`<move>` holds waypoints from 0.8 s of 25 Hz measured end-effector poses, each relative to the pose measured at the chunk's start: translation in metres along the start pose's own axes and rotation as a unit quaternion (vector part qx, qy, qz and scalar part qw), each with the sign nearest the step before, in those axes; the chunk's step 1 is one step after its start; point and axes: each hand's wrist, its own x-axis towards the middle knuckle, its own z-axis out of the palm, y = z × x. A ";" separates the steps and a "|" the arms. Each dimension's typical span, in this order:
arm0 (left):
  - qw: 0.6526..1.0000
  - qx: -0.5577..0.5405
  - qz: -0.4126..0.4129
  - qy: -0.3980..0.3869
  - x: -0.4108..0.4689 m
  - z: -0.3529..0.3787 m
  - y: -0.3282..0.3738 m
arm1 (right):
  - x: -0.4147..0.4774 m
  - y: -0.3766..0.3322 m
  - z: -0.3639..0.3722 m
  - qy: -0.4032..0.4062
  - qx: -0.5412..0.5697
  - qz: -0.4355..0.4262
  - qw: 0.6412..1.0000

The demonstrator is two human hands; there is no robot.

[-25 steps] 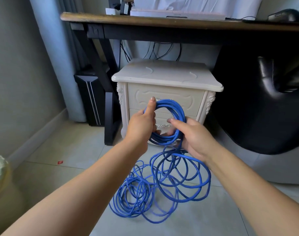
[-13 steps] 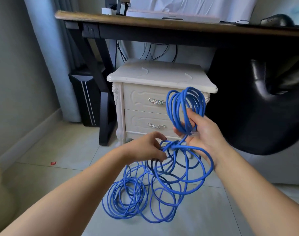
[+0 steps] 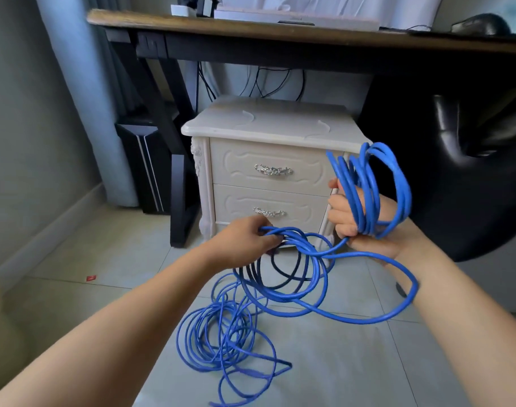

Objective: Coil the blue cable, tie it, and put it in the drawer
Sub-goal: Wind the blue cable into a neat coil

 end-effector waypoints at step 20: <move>0.905 -0.393 -0.133 -0.090 0.006 0.002 0.007 | -0.008 0.008 0.006 0.416 -0.394 -0.162 0.804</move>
